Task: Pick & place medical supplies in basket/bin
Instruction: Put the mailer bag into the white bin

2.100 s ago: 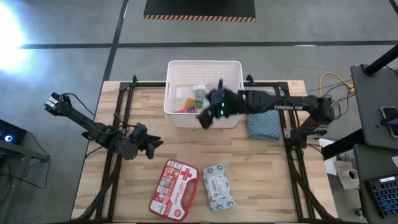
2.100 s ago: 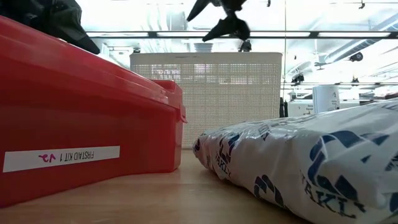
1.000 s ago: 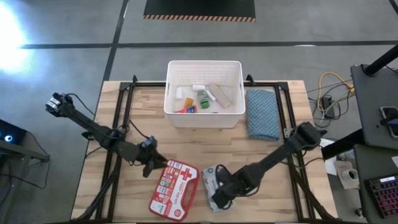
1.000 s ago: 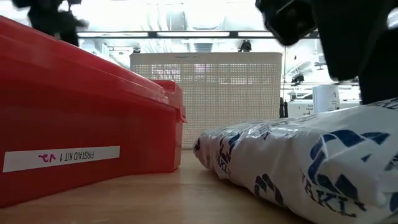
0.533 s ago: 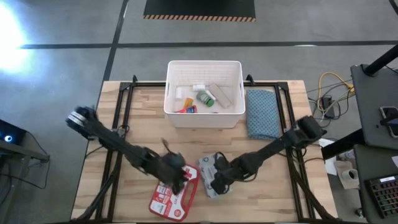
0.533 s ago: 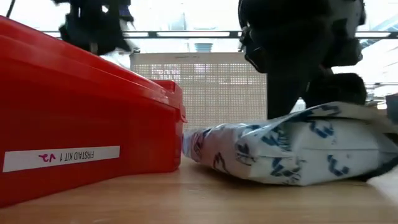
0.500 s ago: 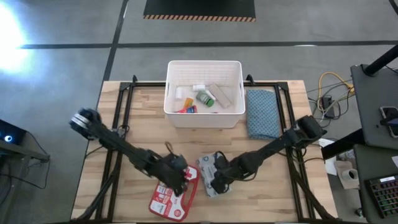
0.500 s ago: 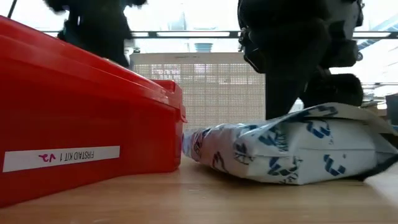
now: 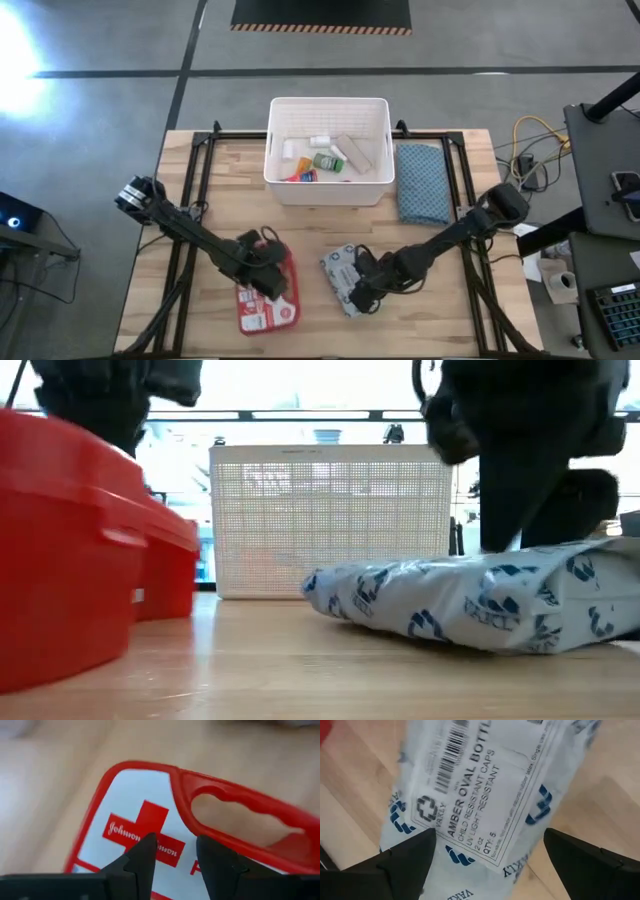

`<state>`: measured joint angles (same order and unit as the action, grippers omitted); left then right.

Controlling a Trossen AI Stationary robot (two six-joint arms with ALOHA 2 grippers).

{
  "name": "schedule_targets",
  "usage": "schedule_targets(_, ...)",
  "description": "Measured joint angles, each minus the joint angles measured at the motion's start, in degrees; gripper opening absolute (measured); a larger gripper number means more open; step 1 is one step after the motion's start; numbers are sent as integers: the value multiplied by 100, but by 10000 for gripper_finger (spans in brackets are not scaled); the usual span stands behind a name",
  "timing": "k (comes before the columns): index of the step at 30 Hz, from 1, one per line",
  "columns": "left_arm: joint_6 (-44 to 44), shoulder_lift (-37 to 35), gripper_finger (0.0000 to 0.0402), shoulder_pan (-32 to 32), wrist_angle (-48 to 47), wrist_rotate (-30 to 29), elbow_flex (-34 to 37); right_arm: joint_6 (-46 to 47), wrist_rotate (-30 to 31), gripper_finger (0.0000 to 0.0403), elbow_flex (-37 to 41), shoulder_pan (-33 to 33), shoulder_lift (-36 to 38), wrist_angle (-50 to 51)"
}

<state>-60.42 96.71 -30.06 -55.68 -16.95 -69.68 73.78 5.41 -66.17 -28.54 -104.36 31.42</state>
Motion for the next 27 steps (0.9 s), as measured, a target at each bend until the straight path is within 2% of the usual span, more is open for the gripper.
schedule_targets(3,-407,-673,113,4,-96,-268,300,150,178,359,77,-99,318,-75)
schedule_targets(5,-745,-1175,101,4,343,-622,349,199,259,359,148,-160,590,-136)
schedule_targets(7,-774,-1753,89,6,1559,-1162,353,263,361,359,293,-220,867,-186)
schedule_targets(9,-366,-2073,78,35,3212,-1436,535,343,399,359,506,-235,1156,-164)
schedule_targets(11,282,-2061,74,153,4773,-1493,710,442,403,359,819,-234,1484,-232)
schedule_targets(13,632,-1796,74,260,5594,-1492,745,582,390,359,1270,-173,1781,-443)
schedule_targets(16,511,-1047,85,367,5345,-1354,531,806,321,359,2089,12,2145,-1459)
schedule_targets(20,92,7,117,426,5054,-593,57,1020,329,359,2932,272,2352,-2935)
schedule_targets(24,-202,738,155,467,4309,-228,-617,979,245,359,3274,365,2151,-3576)
schedule_targets(27,-243,1237,174,482,3322,277,-1085,834,70,359,3393,361,1781,-3969)
